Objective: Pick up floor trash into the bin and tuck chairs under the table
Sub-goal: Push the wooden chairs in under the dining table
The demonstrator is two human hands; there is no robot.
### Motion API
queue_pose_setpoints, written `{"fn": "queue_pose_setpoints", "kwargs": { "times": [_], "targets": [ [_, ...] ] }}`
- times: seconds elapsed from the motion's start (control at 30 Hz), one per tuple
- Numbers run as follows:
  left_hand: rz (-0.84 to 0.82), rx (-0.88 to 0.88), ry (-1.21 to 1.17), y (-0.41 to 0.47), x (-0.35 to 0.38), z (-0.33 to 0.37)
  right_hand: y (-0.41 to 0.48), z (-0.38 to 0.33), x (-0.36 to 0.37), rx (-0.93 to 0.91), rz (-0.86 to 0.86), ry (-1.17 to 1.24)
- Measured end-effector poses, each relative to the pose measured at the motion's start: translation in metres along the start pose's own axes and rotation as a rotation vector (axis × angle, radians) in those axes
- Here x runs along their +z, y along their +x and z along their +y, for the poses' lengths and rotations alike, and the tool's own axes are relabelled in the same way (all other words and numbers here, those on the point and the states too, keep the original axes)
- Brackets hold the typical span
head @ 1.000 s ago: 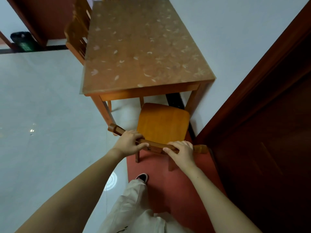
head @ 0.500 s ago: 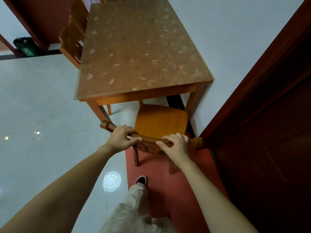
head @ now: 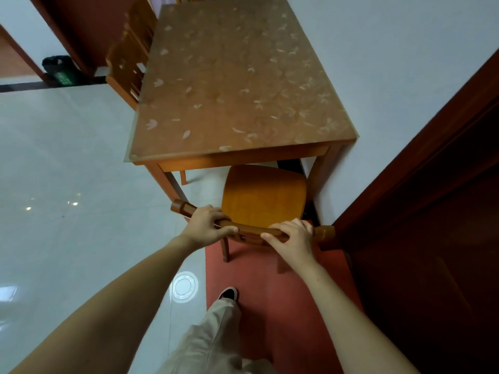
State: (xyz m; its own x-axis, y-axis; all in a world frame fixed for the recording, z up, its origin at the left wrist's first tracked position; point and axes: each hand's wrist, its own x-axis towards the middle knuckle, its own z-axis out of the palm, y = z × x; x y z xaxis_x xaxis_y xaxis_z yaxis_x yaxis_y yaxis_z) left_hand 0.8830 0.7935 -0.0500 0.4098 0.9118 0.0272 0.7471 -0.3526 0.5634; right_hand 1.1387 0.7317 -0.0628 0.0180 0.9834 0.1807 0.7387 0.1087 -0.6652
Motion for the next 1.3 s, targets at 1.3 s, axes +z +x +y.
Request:
{"fn": "queue_pose_setpoints", "kwargs": {
  "times": [1.3],
  "targets": [
    [0.187, -0.185, -0.019, 0.161, 0.07, 0.082, 0.179, 0.142, -0.097, -0.048, -0.293, 0.078]
  ]
}}
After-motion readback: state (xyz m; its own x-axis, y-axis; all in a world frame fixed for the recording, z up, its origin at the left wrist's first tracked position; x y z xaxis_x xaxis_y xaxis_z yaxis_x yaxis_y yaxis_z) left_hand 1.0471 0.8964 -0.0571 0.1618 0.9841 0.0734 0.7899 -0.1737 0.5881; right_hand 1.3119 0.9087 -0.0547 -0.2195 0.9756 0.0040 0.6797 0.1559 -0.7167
